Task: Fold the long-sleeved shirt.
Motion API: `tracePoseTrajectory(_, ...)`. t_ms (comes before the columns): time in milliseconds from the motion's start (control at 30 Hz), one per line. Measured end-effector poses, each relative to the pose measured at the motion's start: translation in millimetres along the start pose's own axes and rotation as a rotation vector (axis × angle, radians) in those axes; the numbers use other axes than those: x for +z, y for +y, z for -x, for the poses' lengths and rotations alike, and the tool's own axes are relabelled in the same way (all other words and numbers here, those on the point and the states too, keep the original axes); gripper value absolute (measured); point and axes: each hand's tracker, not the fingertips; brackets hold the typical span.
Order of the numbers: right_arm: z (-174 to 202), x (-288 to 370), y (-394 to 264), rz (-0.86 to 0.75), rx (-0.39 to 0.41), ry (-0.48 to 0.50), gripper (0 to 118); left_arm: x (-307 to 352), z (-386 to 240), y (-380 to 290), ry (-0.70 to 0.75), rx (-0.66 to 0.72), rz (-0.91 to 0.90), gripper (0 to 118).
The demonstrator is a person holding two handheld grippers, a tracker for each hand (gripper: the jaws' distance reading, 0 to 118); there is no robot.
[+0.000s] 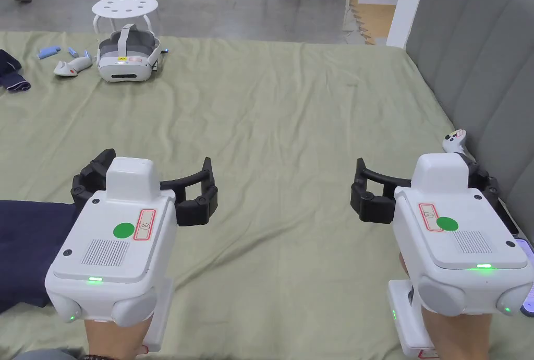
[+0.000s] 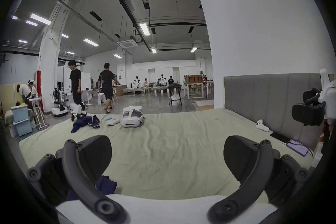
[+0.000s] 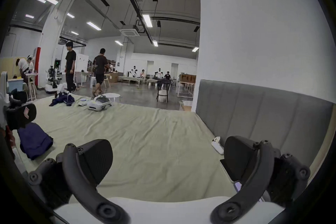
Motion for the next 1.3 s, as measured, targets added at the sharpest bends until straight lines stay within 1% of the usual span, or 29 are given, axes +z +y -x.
tracePoseTrajectory(733,2,2,4,-0.014,-0.011,-0.002,118,3,2,1,-0.002,-0.004,-0.01,111)
tracePoseTrajectory(900,3,0,8,0.004,-0.039,-0.005,118,3,1,2,-0.002,-0.008,-0.014,111)
tracePoseTrajectory(1000,7,-5,10,0.036,-0.055,-0.026,118,3,1,2,-0.005,-0.002,-0.014,111)
tracePoseTrajectory(1133,9,-7,12,0.102,-0.12,0.002,118,3,0,3,-0.009,-0.008,-0.013,111)
tracePoseTrajectory(1233,12,-5,13,0.107,-0.127,0.0,118,3,0,3,-0.012,-0.015,-0.012,111)
tracePoseTrajectory(1300,12,-4,15,0.118,-0.154,0.026,118,3,1,3,-0.013,-0.012,-0.011,111)
